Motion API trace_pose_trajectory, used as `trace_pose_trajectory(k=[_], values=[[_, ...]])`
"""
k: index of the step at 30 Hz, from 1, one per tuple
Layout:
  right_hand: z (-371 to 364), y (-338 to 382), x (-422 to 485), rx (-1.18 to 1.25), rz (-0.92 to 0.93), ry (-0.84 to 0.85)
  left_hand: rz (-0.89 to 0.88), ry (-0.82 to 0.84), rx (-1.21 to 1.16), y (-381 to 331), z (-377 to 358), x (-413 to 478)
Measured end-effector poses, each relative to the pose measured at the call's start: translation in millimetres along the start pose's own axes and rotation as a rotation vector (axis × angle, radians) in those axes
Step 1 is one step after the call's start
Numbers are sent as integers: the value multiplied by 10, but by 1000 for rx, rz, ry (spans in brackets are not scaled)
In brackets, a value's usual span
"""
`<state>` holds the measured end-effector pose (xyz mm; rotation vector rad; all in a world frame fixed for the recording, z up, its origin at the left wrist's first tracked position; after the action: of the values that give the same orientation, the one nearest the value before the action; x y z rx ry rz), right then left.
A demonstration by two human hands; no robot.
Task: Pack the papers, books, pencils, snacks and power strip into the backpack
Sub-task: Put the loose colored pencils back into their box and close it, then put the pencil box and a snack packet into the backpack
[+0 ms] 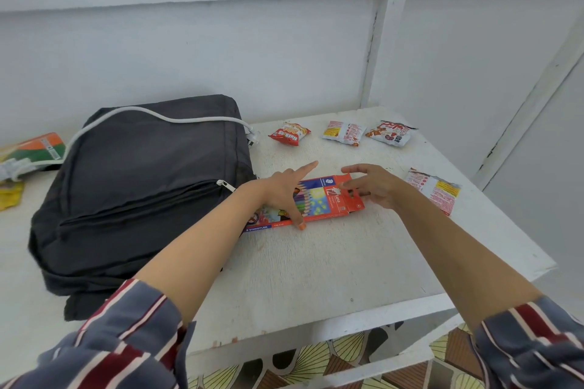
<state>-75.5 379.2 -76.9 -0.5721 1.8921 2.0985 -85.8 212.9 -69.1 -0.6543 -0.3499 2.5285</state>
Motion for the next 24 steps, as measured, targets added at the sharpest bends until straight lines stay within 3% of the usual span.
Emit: trace_pose_trajectory(k=[7, 15, 20, 24], values=[[-37, 19, -21, 158, 19, 126, -74, -108, -29, -146, 66, -90], [-68, -50, -155, -25, -19, 304, -147, -72, 73, -360, -18, -130], [-83, -84, -221, -84, -3, 281, -125, -63, 51, -358, -48, -198], [-69, -131, -395, 23, 9, 230, -126, -134, -9, -296, 61, -430]])
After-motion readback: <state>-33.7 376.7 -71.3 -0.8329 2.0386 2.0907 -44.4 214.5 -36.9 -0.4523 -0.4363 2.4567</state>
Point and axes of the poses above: each hand's wrist, its own x-axis towards the middle knuckle, its own z-axis out of the back of the hand, y = z × x, the point moved 8 cm from there along x, towards the middle knuckle, and after that the axes turned 4 degrees about x, right-handed, at the moved point
